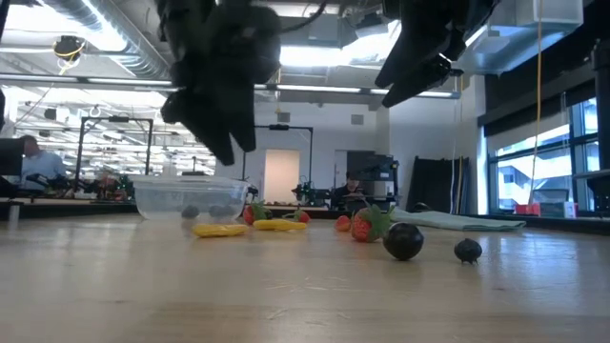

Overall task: Pick and placing Produce into tupperware
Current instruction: Put the yellow corn into the transparent bin

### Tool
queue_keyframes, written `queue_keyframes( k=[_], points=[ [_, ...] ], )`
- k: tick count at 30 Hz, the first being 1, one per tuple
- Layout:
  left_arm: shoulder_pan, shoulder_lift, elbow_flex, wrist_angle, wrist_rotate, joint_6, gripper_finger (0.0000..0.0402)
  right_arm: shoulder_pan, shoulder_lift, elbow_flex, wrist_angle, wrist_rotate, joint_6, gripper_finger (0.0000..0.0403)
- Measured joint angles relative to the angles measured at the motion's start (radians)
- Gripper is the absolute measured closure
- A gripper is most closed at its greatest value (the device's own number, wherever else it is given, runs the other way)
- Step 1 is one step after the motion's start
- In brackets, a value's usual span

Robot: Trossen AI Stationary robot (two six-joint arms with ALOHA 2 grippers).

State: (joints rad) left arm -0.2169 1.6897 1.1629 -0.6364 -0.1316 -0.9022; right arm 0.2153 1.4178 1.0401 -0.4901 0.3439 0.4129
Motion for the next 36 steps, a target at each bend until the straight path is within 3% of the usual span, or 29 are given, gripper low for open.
queue_keyframes(
  k=[7, 14, 19, 36],
  points=[
    [0.004, 0.106, 0.0, -0.017, -0.044, -0.011, 0.021, 0.0, 0.0, 0.0, 0.0, 0.0, -0.002, 0.0064],
    [0.005, 0.189, 0.0, -0.009, -0.031, -0.013, 0.0221, 0.0, 0.001, 0.0, -0.001, 0.0, 0.0, 0.0064],
    [0.024, 0.201, 0.002, -0.01, 0.034, -0.008, 0.0237, 0.0, 0.001, 0.0, 0.0, 0.0, 0.001, 0.0064],
    [0.042, 0.23, 0.004, -0.053, 0.035, 0.037, 0.0378, 0.0, 0.001, 0.0, -0.001, 0.0, 0.001, 0.0064]
  ],
)
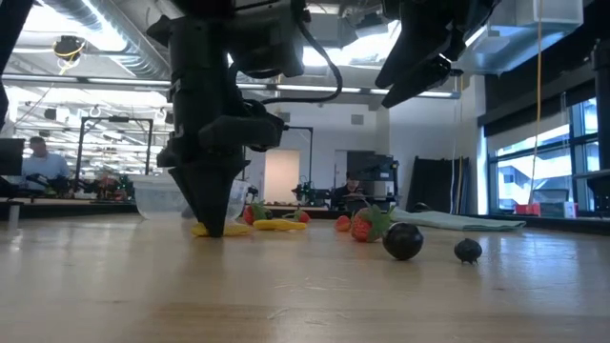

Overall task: Pick and placing Produce into tupperware
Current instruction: Put the yellow corn into the transparent bin

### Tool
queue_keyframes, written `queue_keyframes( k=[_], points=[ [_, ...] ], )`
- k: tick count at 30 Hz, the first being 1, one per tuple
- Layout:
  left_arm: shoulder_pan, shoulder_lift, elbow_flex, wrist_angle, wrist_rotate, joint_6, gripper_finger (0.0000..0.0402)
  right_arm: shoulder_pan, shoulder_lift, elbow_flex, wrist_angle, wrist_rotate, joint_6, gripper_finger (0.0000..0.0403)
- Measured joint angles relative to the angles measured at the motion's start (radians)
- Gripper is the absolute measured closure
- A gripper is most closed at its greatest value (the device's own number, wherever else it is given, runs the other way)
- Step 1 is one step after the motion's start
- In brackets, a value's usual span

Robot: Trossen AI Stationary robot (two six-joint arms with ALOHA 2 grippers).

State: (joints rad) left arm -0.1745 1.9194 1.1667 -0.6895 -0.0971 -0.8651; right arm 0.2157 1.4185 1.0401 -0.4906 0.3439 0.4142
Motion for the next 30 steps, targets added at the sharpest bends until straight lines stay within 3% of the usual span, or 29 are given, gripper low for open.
queue_keyframes(
  k=[7, 14, 24, 30],
  points=[
    [0.015, -0.051, -0.008, -0.021, 0.025, 0.045, 0.0392, 0.0, 0.0, 0.0, 0.0, 0.0, 0.0, 0.0064],
    [0.077, -0.211, -0.007, -0.106, 0.047, 0.138, 0.0395, 0.0, 0.0, 0.0, 0.0, 0.0, 0.021, 0.0064],
    [0.255, -0.463, -0.005, -0.242, -0.179, 0.244, 0.0399, 0.0, 0.0, 0.0, 0.024, 0.002, 0.037, 0.0064],
    [0.408, -0.509, -0.004, -0.255, -0.237, 0.34, 0.0397, -0.004, 0.0, 0.0, 0.032, 0.027, 0.093, 0.0064]
  ],
)
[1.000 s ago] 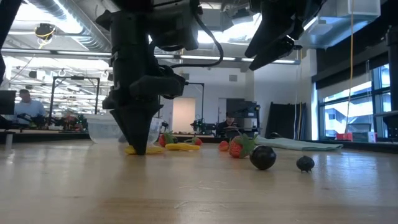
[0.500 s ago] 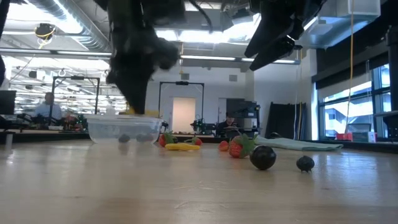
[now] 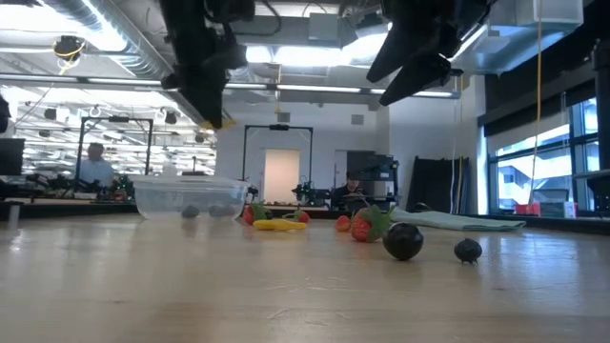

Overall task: Pick and placing Produce into tupperware
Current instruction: Put the yellow corn into the transparent bin

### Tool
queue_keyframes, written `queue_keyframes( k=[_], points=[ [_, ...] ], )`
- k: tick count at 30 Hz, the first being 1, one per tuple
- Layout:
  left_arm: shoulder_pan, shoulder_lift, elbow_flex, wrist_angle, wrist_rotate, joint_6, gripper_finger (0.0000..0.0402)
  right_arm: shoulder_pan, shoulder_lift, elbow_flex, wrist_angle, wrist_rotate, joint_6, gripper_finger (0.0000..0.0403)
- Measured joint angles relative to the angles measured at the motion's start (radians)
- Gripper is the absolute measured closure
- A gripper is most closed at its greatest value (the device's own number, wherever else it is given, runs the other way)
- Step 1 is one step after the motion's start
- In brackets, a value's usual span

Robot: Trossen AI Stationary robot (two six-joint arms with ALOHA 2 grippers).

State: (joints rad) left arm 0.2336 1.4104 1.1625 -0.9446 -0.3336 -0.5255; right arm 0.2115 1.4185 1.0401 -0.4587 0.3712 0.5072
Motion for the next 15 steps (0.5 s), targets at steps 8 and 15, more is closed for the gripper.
queue_keyframes(
  k=[8, 15],
  points=[
    [0.165, 0.028, 0.0, -0.043, 0.007, 0.09, 0.0395, 0.0, 0.0, 0.0, 0.03, 0.031, 0.024, 0.0064],
    [0.226, 0.082, -0.009, -0.062, 0.01, 0.143, 0.0393, -0.007, 0.0, 0.0, 0.056, 0.042, 0.038, 0.0064]
  ],
)
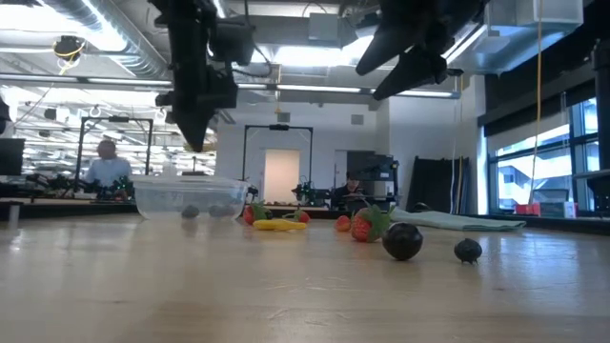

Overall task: Pick and placing Produce into tupperware
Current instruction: Put the yellow corn into the transparent bin, then put the red strawberry into the transparent bin

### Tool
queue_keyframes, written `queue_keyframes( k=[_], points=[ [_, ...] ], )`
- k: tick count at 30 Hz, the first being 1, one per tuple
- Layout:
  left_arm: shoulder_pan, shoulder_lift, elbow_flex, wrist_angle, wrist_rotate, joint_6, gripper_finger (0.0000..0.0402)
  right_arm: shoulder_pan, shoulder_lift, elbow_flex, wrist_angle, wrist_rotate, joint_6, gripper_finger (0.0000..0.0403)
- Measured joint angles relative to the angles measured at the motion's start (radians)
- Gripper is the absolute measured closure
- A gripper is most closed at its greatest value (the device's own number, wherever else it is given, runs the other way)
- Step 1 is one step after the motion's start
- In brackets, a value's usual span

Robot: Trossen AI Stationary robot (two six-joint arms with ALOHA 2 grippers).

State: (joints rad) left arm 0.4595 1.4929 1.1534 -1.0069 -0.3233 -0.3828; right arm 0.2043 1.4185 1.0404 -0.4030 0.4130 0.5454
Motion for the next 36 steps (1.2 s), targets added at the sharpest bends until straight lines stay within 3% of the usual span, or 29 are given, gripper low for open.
queue_keyframes(
  k=[13, 36],
  points=[
    [0.0, 0.093, -0.058, 0.076, 0.0, 0.027, 0.0383, -0.008, 0.0, 0.0, 0.019, 0.0, 0.004, 0.0064],
    [0.0, 0.093, -0.058, 0.096, -0.009, 0.03, 0.0327, -0.008, 0.0, 0.0, 0.019, -0.001, 0.003, 0.0064]
  ],
)
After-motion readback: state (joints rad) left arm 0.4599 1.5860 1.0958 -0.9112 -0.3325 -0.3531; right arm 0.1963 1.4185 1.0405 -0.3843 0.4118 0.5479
